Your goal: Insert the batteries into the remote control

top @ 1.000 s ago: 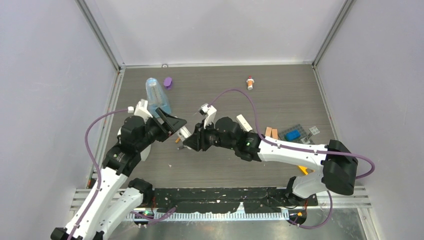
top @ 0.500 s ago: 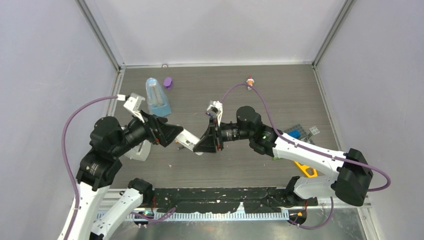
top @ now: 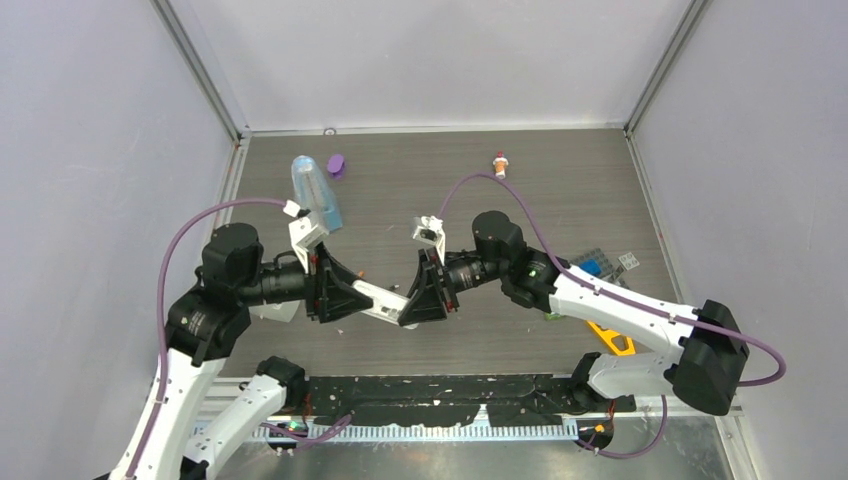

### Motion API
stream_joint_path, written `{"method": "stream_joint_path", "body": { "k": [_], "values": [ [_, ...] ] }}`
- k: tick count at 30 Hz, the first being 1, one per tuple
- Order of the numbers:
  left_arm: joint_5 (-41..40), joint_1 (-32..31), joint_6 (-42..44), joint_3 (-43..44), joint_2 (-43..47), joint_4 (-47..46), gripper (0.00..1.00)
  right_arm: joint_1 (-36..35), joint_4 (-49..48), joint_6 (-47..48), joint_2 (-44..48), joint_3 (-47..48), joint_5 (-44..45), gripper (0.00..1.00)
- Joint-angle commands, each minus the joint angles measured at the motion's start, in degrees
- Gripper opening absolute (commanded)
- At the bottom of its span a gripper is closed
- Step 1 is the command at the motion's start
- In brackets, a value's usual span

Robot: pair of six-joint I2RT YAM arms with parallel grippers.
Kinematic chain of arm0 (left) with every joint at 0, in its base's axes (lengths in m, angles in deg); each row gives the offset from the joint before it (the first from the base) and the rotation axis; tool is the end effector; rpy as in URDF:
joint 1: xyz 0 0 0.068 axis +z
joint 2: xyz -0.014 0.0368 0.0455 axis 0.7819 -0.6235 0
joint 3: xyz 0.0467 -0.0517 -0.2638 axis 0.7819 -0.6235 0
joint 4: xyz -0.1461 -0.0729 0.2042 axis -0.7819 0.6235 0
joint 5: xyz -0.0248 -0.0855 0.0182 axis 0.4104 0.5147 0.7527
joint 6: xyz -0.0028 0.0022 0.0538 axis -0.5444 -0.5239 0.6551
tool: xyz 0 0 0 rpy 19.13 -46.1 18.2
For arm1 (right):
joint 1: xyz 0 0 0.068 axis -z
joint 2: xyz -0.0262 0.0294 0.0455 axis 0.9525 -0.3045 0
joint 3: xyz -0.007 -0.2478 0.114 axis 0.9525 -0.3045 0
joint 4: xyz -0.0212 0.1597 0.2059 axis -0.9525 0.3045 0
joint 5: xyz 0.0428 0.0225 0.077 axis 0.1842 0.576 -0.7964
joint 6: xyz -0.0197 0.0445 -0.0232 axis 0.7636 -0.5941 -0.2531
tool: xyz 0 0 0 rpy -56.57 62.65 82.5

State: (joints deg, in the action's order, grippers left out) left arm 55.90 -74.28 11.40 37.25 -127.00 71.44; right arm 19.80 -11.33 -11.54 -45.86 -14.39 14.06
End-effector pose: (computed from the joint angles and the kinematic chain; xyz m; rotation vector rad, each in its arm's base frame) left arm 0.0900 -0.0676 0.3935 0.7977 1.8495 -1.2368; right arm 0.1494 0.2400 0.3200 -1.2080 1.6536 1.6721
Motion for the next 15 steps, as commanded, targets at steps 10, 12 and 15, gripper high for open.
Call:
{"method": "stream_joint_path", "body": {
  "k": [10, 12, 15],
  "values": [
    [6.16, -0.09, -0.28, -0.8, -3.44, 1.49, 0.45, 0.38, 5.34, 5.67, 0.59, 7.0, 0.06, 0.11],
    [6.2, -0.13, -0.29, -0.98, -3.81, 1.62, 0.45, 0.41, 5.51, 5.99, 0.48, 7.4, 0.28, 0.11],
    [5.22, -0.09, -0.72, -0.85, -3.85, 1.63, 0.3, 0.44, 5.99, 6.61, 0.36, 7.89, 0.31, 0.09]
  ]
}}
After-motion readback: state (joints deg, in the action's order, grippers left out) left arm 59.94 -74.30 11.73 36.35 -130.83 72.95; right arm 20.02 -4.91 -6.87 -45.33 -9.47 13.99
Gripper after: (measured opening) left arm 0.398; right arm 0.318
